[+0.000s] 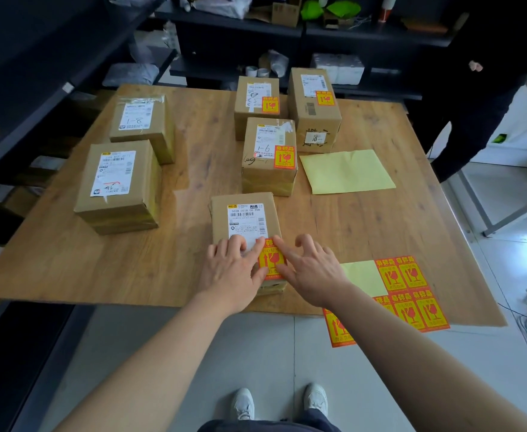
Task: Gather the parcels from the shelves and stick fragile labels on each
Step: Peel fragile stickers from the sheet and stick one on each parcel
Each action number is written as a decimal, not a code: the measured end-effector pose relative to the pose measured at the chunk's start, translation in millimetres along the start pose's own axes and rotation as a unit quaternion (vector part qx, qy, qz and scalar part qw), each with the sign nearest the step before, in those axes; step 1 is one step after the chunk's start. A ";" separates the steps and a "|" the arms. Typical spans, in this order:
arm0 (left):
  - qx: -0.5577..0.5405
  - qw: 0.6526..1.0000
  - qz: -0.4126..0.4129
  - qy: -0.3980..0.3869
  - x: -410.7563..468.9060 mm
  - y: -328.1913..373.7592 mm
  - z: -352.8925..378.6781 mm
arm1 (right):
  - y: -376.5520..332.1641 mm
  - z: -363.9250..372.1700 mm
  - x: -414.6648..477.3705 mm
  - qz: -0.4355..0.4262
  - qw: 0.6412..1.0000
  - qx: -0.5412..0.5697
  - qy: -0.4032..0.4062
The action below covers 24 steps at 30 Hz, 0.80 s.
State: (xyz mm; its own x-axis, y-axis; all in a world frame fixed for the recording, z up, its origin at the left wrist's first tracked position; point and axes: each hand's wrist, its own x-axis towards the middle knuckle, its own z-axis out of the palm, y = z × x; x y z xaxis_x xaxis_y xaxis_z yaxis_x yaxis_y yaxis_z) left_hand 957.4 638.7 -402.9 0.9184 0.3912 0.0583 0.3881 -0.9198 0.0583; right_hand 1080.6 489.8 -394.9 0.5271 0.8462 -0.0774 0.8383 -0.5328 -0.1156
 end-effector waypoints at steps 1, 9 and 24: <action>0.004 1.000 0.002 0.004 -2.7 -0.5 0.4 | 1.1 -0.1 -1.9 -0.004 1.000 -0.006 0.001; -0.005 0.999 0.010 0.039 -23.9 -2.4 -4.0 | -6.3 2.2 -13.8 -0.006 0.998 0.004 0.063; 0.032 0.998 0.060 -0.006 -5.6 4.8 -7.8 | -9.8 7.7 -6.2 -0.098 0.992 0.071 0.036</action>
State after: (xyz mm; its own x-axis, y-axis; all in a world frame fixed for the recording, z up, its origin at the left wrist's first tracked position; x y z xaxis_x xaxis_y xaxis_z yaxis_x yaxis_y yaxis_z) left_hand 953.5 632.3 -395.1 0.9590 0.2790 0.0490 0.2799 -0.9600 -0.0117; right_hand 1068.0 489.7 -401.0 0.3685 0.9291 0.0314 0.9005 -0.3483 -0.2604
